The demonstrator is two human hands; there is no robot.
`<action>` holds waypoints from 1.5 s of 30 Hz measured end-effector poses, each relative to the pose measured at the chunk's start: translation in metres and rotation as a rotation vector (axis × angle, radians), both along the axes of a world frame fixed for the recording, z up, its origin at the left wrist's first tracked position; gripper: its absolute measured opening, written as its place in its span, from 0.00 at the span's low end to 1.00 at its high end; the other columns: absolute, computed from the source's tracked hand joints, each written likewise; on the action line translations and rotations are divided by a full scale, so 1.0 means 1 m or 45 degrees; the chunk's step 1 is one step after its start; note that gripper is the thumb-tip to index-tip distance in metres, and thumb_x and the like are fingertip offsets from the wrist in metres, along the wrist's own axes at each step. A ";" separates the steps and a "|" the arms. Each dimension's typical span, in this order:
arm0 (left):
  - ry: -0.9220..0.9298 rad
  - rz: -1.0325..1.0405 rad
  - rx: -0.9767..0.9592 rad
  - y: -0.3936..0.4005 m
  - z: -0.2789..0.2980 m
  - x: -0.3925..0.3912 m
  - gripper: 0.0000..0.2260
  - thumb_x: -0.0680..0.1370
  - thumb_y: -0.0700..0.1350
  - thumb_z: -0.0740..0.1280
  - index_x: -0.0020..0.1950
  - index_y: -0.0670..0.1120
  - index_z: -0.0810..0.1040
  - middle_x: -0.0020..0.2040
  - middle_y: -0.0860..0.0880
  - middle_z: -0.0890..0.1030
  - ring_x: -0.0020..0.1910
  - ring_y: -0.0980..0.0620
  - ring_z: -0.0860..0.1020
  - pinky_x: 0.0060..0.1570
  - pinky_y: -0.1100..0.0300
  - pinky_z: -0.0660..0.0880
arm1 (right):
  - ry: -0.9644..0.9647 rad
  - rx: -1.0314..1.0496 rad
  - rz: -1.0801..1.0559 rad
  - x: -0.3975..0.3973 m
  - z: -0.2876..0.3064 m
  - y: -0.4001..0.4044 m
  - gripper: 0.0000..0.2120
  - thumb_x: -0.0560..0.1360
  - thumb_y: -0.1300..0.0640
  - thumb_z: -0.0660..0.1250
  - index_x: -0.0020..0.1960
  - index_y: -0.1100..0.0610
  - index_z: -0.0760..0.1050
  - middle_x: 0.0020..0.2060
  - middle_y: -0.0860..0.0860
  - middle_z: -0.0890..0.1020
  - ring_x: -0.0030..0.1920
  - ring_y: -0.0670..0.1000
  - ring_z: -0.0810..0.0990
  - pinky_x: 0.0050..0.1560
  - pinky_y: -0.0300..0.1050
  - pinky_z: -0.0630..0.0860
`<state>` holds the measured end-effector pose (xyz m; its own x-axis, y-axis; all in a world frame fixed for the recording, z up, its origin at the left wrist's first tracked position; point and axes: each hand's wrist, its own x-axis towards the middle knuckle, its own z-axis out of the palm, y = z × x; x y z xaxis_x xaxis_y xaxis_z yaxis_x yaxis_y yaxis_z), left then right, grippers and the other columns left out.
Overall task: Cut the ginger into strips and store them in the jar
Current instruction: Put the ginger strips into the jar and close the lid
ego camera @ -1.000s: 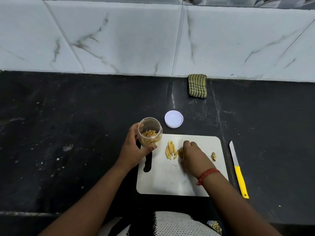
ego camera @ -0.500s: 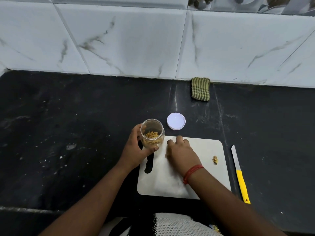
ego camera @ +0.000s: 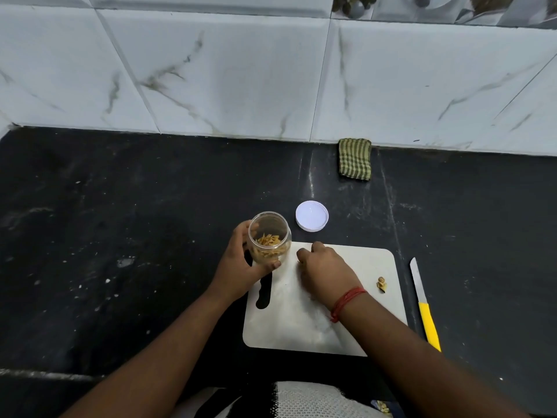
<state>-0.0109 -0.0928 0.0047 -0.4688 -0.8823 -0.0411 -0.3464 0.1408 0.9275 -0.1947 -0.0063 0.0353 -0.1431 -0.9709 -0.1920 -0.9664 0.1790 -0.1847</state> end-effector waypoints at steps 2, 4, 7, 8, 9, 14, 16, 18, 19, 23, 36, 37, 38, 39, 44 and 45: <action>-0.009 -0.002 -0.002 0.000 0.001 0.000 0.40 0.67 0.51 0.83 0.71 0.66 0.63 0.69 0.60 0.73 0.67 0.60 0.74 0.63 0.60 0.74 | 0.005 0.022 0.002 0.003 0.000 0.002 0.10 0.76 0.60 0.57 0.57 0.56 0.70 0.50 0.57 0.71 0.50 0.60 0.73 0.41 0.49 0.72; -0.014 -0.001 -0.004 0.000 0.001 0.000 0.40 0.68 0.50 0.83 0.70 0.66 0.63 0.69 0.60 0.73 0.66 0.61 0.74 0.62 0.62 0.74 | 0.034 0.027 0.023 0.005 -0.001 0.003 0.12 0.76 0.62 0.57 0.58 0.55 0.68 0.52 0.57 0.70 0.51 0.59 0.71 0.42 0.50 0.72; -0.013 -0.006 -0.012 0.000 0.003 0.000 0.39 0.68 0.49 0.83 0.71 0.64 0.64 0.68 0.60 0.74 0.66 0.60 0.75 0.62 0.61 0.75 | 0.021 -0.003 0.037 0.003 -0.003 0.001 0.12 0.74 0.66 0.57 0.56 0.56 0.68 0.50 0.57 0.70 0.49 0.60 0.72 0.40 0.50 0.70; -0.011 -0.008 -0.009 0.000 0.003 0.000 0.39 0.68 0.49 0.83 0.71 0.64 0.64 0.68 0.60 0.74 0.66 0.60 0.75 0.63 0.60 0.75 | 0.004 -0.020 0.034 0.001 -0.003 0.000 0.11 0.74 0.65 0.58 0.54 0.57 0.69 0.48 0.57 0.71 0.48 0.60 0.73 0.39 0.49 0.69; -0.009 -0.011 -0.009 -0.001 0.003 0.000 0.39 0.67 0.49 0.83 0.71 0.64 0.64 0.68 0.61 0.74 0.66 0.59 0.75 0.63 0.60 0.76 | -0.010 -0.047 0.032 -0.001 -0.004 -0.001 0.08 0.74 0.64 0.59 0.52 0.57 0.69 0.47 0.57 0.72 0.46 0.60 0.74 0.38 0.48 0.68; -0.035 -0.013 -0.013 -0.001 0.003 0.000 0.40 0.67 0.51 0.82 0.72 0.63 0.63 0.70 0.59 0.73 0.68 0.56 0.74 0.65 0.57 0.75 | -0.243 -0.049 -0.132 -0.013 0.007 -0.006 0.03 0.75 0.58 0.61 0.45 0.57 0.72 0.43 0.54 0.77 0.44 0.57 0.77 0.39 0.45 0.70; -0.045 -0.008 -0.009 -0.001 0.004 -0.001 0.41 0.68 0.51 0.82 0.72 0.63 0.62 0.70 0.59 0.72 0.68 0.56 0.73 0.65 0.58 0.75 | -0.407 -0.039 -0.266 -0.019 0.014 -0.008 0.03 0.72 0.60 0.64 0.43 0.55 0.75 0.39 0.51 0.79 0.42 0.53 0.78 0.39 0.43 0.73; -0.046 -0.011 -0.005 -0.001 0.003 -0.001 0.41 0.68 0.51 0.82 0.72 0.64 0.61 0.70 0.59 0.71 0.69 0.56 0.73 0.65 0.59 0.74 | -0.563 -0.018 -0.385 -0.024 0.024 -0.010 0.04 0.71 0.62 0.66 0.41 0.53 0.77 0.35 0.47 0.80 0.38 0.48 0.78 0.36 0.35 0.72; -0.054 -0.013 -0.007 -0.001 0.003 -0.001 0.41 0.68 0.51 0.82 0.72 0.63 0.61 0.70 0.59 0.71 0.68 0.57 0.73 0.65 0.60 0.74 | -0.640 -0.018 -0.427 -0.026 0.031 -0.011 0.05 0.71 0.62 0.67 0.40 0.53 0.77 0.34 0.46 0.80 0.37 0.47 0.78 0.35 0.32 0.70; -0.067 0.002 -0.011 0.000 0.003 -0.001 0.40 0.69 0.50 0.82 0.73 0.61 0.61 0.71 0.57 0.71 0.68 0.55 0.73 0.66 0.57 0.75 | -0.869 -0.101 -0.415 -0.027 0.077 -0.027 0.06 0.72 0.63 0.69 0.43 0.52 0.78 0.35 0.48 0.83 0.34 0.46 0.82 0.35 0.37 0.74; -0.049 -0.007 0.041 0.000 0.003 0.002 0.40 0.68 0.56 0.80 0.72 0.68 0.59 0.70 0.56 0.72 0.68 0.55 0.75 0.65 0.51 0.77 | -0.152 0.022 0.485 0.021 0.098 -0.081 0.16 0.74 0.64 0.63 0.60 0.52 0.75 0.52 0.51 0.77 0.51 0.52 0.76 0.47 0.44 0.76; -0.048 -0.009 0.048 0.001 0.002 0.002 0.41 0.68 0.56 0.80 0.72 0.67 0.59 0.70 0.56 0.73 0.67 0.54 0.75 0.64 0.50 0.77 | -0.186 0.021 0.480 0.020 0.098 -0.082 0.17 0.74 0.65 0.63 0.61 0.51 0.75 0.53 0.51 0.77 0.51 0.52 0.76 0.48 0.43 0.76; -0.042 -0.005 0.048 0.001 0.002 0.001 0.40 0.67 0.57 0.80 0.72 0.66 0.60 0.69 0.55 0.74 0.66 0.54 0.76 0.64 0.49 0.78 | -0.213 0.016 0.471 0.019 0.098 -0.083 0.18 0.74 0.64 0.64 0.61 0.50 0.75 0.53 0.51 0.77 0.51 0.52 0.76 0.49 0.45 0.77; -0.035 0.002 0.046 0.001 0.002 0.002 0.40 0.67 0.57 0.80 0.72 0.65 0.61 0.69 0.55 0.74 0.66 0.53 0.76 0.63 0.48 0.78 | -0.233 0.005 0.455 0.018 0.099 -0.084 0.17 0.75 0.64 0.64 0.60 0.50 0.75 0.53 0.51 0.78 0.51 0.52 0.77 0.51 0.47 0.78; -0.033 0.006 0.018 0.000 0.003 0.000 0.40 0.68 0.53 0.82 0.73 0.61 0.63 0.69 0.58 0.74 0.67 0.54 0.76 0.64 0.48 0.77 | -0.491 -0.303 0.048 -0.003 0.100 -0.069 0.07 0.75 0.59 0.65 0.52 0.53 0.78 0.46 0.48 0.81 0.46 0.48 0.78 0.48 0.45 0.78; -0.038 0.008 0.010 0.000 0.003 0.001 0.40 0.68 0.53 0.82 0.73 0.61 0.64 0.69 0.59 0.74 0.67 0.55 0.75 0.65 0.48 0.77 | -0.512 -0.340 -0.064 -0.010 0.094 -0.062 0.06 0.76 0.59 0.65 0.51 0.53 0.78 0.45 0.48 0.80 0.45 0.48 0.78 0.47 0.44 0.77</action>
<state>-0.0102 -0.0929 0.0075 -0.4621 -0.8847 -0.0623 -0.3749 0.1312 0.9177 -0.2049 -0.0679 0.1296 -0.1567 -0.9876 0.0131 -0.8004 0.1192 -0.5875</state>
